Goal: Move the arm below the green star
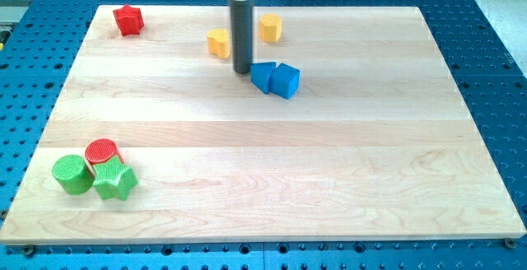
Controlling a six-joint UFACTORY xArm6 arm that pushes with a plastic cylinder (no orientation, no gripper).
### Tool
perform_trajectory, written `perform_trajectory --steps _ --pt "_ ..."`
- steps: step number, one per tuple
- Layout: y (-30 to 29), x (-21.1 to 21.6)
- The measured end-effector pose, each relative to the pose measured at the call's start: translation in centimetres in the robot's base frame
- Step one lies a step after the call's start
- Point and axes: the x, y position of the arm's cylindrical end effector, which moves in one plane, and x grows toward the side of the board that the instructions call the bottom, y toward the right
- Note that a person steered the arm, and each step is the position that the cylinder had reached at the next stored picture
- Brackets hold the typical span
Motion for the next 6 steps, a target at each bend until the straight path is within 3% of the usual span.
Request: perform_trajectory --steps 1,2,3,5,6 --pt "-1.3 1.9" --pt "3.5 1.8" --pt "2.5 4.1" --pt "-3.7 22.4" --pt "-9.4 24.9"
